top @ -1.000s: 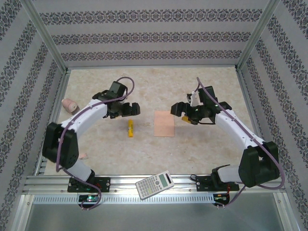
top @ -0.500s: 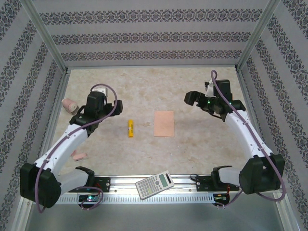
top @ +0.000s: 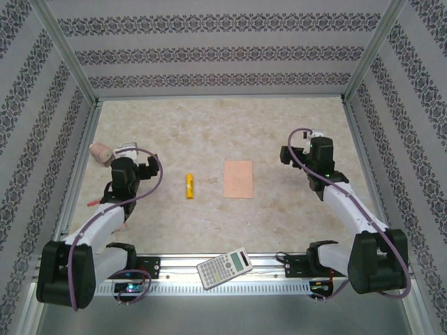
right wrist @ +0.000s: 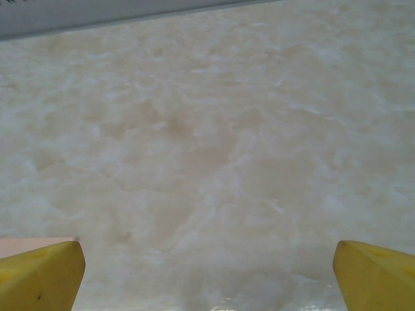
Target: Place the letter into the envelope and seal it
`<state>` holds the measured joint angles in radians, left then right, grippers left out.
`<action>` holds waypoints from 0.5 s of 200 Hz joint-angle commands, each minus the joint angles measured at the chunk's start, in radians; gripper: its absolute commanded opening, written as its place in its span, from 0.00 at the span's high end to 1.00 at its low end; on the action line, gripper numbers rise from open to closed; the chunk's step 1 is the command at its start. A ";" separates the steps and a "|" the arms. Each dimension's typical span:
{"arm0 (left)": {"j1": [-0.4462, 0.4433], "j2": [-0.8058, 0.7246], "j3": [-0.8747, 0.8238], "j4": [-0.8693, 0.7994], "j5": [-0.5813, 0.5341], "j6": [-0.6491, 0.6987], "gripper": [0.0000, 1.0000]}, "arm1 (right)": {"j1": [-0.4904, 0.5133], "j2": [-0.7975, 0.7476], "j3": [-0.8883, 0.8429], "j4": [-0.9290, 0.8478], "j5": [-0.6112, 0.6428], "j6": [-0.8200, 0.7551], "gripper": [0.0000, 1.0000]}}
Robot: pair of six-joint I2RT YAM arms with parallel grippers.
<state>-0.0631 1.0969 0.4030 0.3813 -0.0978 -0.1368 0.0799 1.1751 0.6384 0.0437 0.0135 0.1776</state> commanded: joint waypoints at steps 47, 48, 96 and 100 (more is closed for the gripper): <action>0.013 0.206 -0.064 0.383 -0.047 0.150 0.01 | -0.041 0.059 -0.173 0.461 0.088 -0.100 0.02; 0.013 0.210 -0.065 0.390 -0.047 0.151 0.01 | -0.042 0.061 -0.175 0.466 0.088 -0.100 0.02; 0.019 0.393 -0.098 0.642 -0.033 0.147 0.01 | -0.059 0.148 -0.241 0.629 0.074 -0.131 0.02; 0.020 0.408 -0.098 0.651 -0.035 0.146 0.01 | -0.062 0.157 -0.245 0.646 0.068 -0.125 0.02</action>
<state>-0.0566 1.4429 0.3141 0.8360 -0.1326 -0.0078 0.0387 1.2877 0.4282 0.5304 0.0822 0.0742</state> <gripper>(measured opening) 0.994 0.978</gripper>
